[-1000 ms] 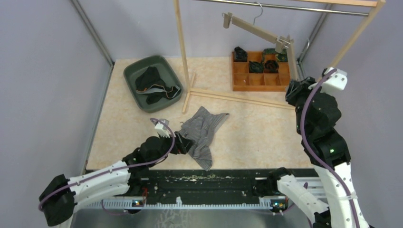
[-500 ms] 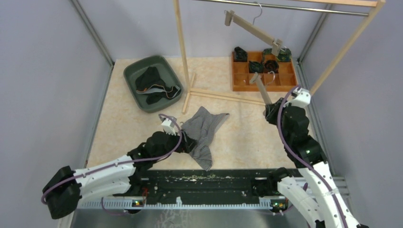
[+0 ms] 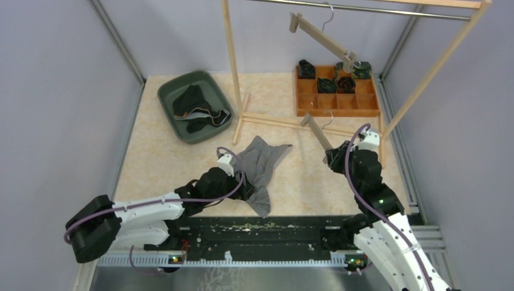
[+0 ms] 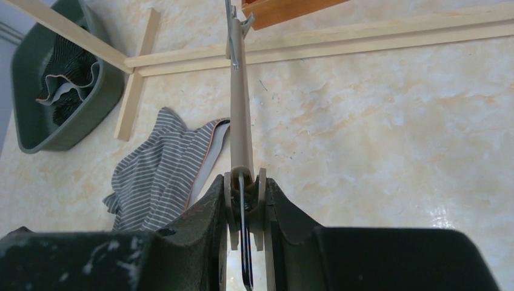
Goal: Clip the underwear to the hanger
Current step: Adjust the underwear at the center of the board.
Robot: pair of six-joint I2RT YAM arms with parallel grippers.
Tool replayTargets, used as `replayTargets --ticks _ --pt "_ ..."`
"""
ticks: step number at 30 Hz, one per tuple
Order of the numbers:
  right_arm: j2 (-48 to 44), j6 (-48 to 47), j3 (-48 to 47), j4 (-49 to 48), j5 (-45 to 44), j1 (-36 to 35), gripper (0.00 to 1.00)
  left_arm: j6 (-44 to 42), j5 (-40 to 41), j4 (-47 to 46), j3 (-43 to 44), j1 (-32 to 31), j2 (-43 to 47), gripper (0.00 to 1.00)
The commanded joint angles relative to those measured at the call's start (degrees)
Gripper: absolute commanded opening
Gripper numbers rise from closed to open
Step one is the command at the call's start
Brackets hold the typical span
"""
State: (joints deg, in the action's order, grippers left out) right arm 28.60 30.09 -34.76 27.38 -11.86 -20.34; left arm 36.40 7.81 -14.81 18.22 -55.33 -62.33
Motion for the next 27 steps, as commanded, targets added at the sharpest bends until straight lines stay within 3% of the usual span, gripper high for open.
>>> replayTargets --ticks 1,13,27 --pt "-1.2 1.0 1.0 -6.6 1.3 0.4 0.00 -1.8 -0.8 -2.7 2.6 -1.0 -2.9 0.83" --pt "-1.7 1.1 3.6 -7.4 1.7 0.4 0.00 -5.1 2.0 -3.5 7.7 -4.7 -10.6 0.77" --pt "-2.5 0.5 4.3 -6.8 1.3 0.3 0.00 -5.8 5.0 -0.7 12.1 -5.6 -17.4 0.48"
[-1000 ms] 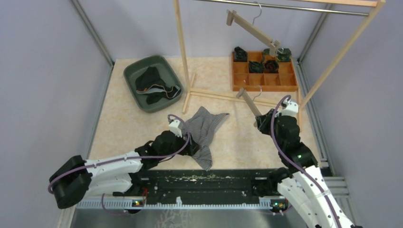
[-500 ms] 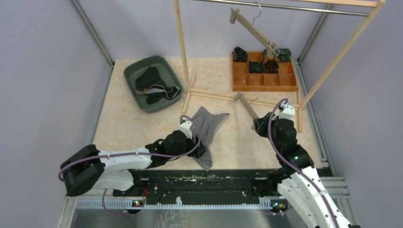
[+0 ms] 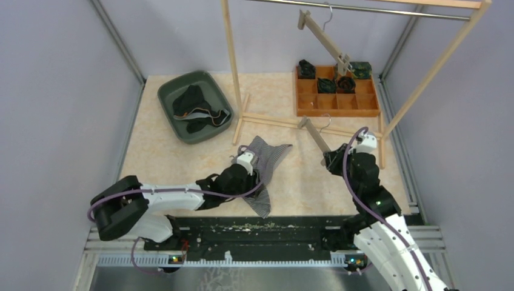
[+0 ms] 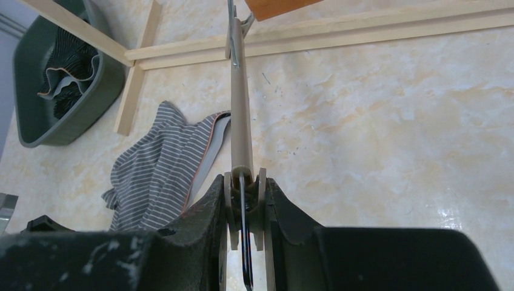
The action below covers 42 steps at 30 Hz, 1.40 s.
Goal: Clip the underwear to the hanger
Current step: Adjust the underwear at the center of the board.
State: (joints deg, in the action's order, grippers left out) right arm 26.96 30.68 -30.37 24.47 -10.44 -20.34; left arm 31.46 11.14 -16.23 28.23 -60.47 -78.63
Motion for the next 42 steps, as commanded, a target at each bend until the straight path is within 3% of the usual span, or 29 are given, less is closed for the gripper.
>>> replayTargets --ticks 1,9,10,16,21,26,32,42 --pt "-0.9 -0.1 0.0 -3.9 0.0 0.4 0.00 -0.9 1.9 1.1 2.4 -0.5 -1.4 0.44" --pt "-1.6 0.1 0.9 -3.9 -0.1 0.4 0.00 -1.0 1.5 1.7 4.1 -0.5 -4.0 0.02" --pt "-1.6 0.1 1.0 -4.0 -0.1 0.4 0.00 -1.0 1.6 1.8 4.2 -0.5 -4.0 0.00" --pt "-3.0 1.6 1.8 -7.3 -0.1 0.4 0.00 1.6 2.9 0.6 2.6 -0.5 3.8 0.00" --pt "-3.8 6.0 4.9 -16.1 2.1 0.4 0.00 4.0 5.3 -11.8 -6.0 -0.4 15.1 0.00" --pt "-0.9 11.6 8.9 -26.6 5.4 0.4 0.00 5.0 5.8 -26.6 -12.6 -0.4 19.6 0.00" --pt "3.7 19.0 14.2 -41.1 8.0 -0.3 0.00 6.6 3.2 -42.5 -17.0 -0.3 17.5 0.00" --pt "9.1 19.7 16.4 -50.7 2.6 -7.6 0.00 13.6 -0.1 -60.3 -17.5 -0.1 6.3 0.00"
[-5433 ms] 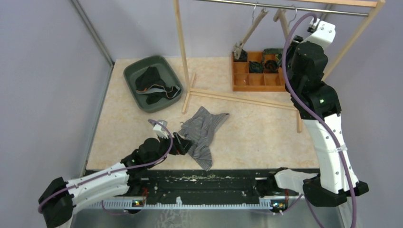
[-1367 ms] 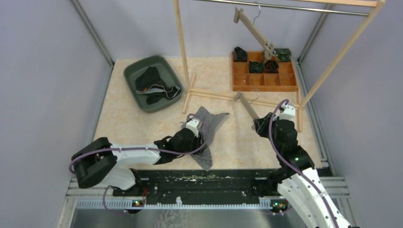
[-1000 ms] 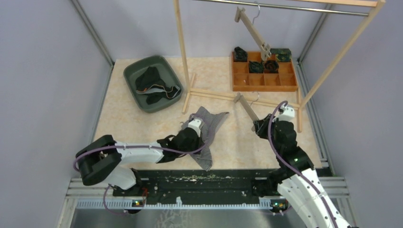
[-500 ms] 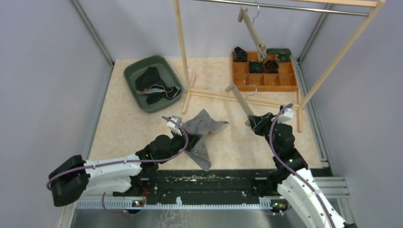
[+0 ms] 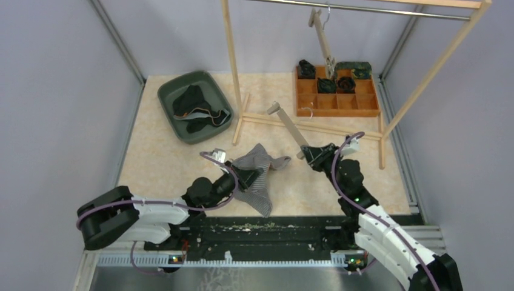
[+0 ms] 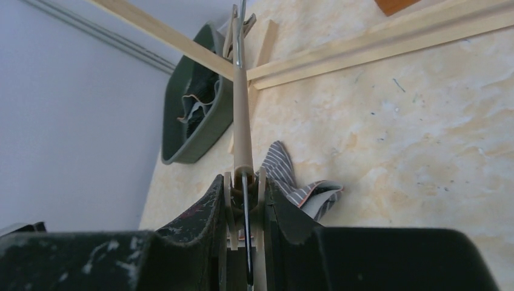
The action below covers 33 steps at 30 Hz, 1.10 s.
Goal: Clip the underwear to the hanger
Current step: Adjust the underwear at the center of the board.
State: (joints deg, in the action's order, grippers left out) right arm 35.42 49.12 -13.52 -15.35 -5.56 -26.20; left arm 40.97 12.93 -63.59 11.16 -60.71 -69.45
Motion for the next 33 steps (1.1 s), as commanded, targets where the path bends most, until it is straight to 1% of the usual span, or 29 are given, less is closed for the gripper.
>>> replayTargets --ticks 1,9,12,16,19,22,26,28,32,33 --pt "0.9 1.7 -0.1 -11.7 -2.1 -1.8 0.00 4.7 -1.9 -13.8 -0.5 0.2 -3.8 0.00" --pt "1.2 4.6 3.5 -19.1 1.4 -1.9 0.00 9.6 -3.9 -27.0 -1.0 1.6 -10.5 0.00" --pt "1.6 4.5 4.7 -22.0 2.6 -1.8 0.00 12.7 -7.2 -29.5 0.1 3.1 -13.5 0.00" --pt "3.5 5.2 8.0 -30.5 4.3 -1.9 0.00 16.4 -10.3 -35.4 1.7 4.3 -18.5 0.00" --pt "5.1 5.2 8.5 -33.6 6.3 -2.0 0.00 20.1 -13.3 -38.8 3.2 5.9 -23.0 0.00" --pt "6.1 4.8 8.9 -35.7 7.8 -2.2 0.00 22.3 -16.2 -39.0 5.7 6.8 -25.9 0.00" --pt "5.4 3.7 8.8 -33.6 7.5 -2.3 0.00 22.0 -16.7 -39.0 7.3 6.9 -27.2 0.00" --pt "3.4 2.9 8.6 -30.3 5.9 -2.3 0.00 22.1 -16.9 -39.0 7.6 7.4 -27.8 0.00" --pt "-3.8 -0.4 6.5 -17.8 0.7 -2.3 0.00 24.0 -18.5 -39.0 8.5 9.9 -30.2 0.00" --pt "-6.1 -1.2 6.0 -14.3 -1.7 -2.3 0.00 24.6 -19.2 -39.0 8.8 10.7 -31.0 0.00"
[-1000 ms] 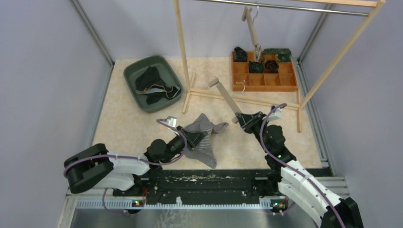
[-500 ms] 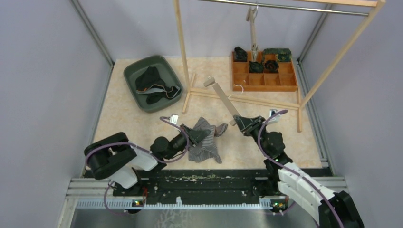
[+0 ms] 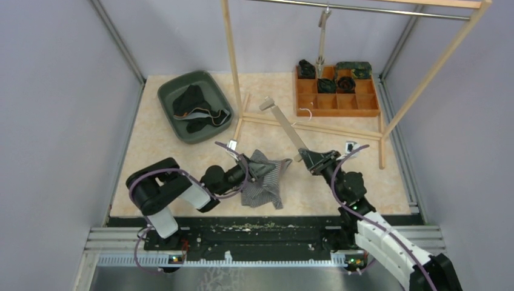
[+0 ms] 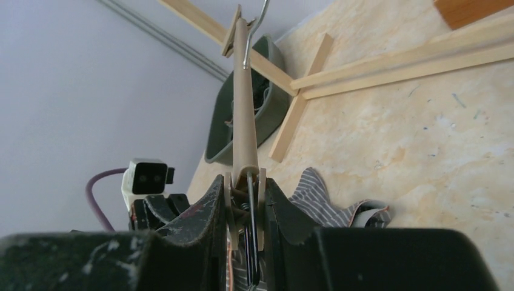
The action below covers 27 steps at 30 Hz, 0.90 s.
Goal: Clip the underwear to the hanger
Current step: Adjust the underwear at the center of the board.
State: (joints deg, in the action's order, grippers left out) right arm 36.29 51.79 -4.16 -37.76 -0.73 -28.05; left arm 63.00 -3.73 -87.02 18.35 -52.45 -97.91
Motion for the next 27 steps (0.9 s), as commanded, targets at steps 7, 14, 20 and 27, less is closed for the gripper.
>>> replayTargets --ticks 7,14,20,27 --pt "-18.1 -9.2 -7.7 29.0 -17.7 -0.4 0.00 3.4 -7.2 -15.5 7.3 6.4 -8.4 0.00" --pt "-20.8 -11.5 -9.9 35.0 -21.4 -0.4 0.00 6.2 -16.6 -15.6 15.0 7.2 -17.0 0.67" --pt "-22.0 -11.9 -10.1 36.3 -21.5 -0.3 0.00 5.6 -17.1 -15.1 9.6 7.7 -15.0 0.78" --pt "-21.6 -12.1 -9.9 35.9 -21.1 -0.2 0.00 -7.4 -15.2 15.3 6.6 7.6 1.4 0.85"
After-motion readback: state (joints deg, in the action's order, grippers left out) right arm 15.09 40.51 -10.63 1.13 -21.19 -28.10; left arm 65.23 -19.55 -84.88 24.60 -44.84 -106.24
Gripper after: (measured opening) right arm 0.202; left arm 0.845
